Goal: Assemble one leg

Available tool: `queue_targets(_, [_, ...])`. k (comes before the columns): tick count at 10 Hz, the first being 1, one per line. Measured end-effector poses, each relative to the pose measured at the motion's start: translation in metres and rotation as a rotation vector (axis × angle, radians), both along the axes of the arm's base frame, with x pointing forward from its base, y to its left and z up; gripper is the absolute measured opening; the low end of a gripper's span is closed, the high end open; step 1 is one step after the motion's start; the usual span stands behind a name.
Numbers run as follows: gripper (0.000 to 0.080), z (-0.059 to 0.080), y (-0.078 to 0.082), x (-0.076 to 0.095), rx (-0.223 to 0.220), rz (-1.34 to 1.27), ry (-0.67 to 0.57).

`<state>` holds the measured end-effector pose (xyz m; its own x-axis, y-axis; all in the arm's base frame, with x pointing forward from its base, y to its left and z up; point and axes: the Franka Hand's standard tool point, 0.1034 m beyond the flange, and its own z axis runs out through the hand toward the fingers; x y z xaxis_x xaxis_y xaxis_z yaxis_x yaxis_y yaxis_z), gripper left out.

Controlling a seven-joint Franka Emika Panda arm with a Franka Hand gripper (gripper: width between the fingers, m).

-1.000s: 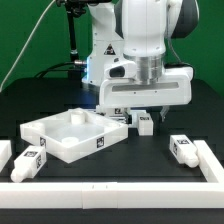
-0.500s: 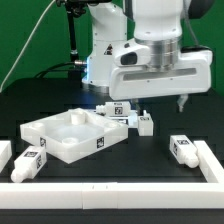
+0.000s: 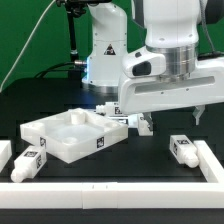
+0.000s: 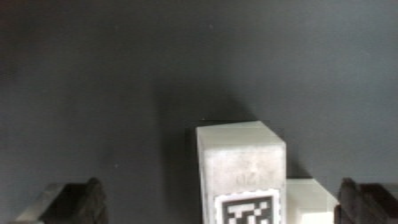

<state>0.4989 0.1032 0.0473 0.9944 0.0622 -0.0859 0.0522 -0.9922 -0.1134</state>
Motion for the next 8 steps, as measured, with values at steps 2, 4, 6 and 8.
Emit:
queue_targets(2, [0.0649, -0.003, 0.001, 0.001, 0.000, 0.000, 0.002])
queue_targets(4, [0.0649, -0.020, 0.012, 0.012, 0.004, 0.008, 0.005])
queue_targets(6, [0.0649, -0.027, 0.022, 0.013, -0.016, 0.045, -0.050])
queue_targets(8, [0.0649, -0.031, 0.020, 0.010, -0.018, 0.047, -0.048])
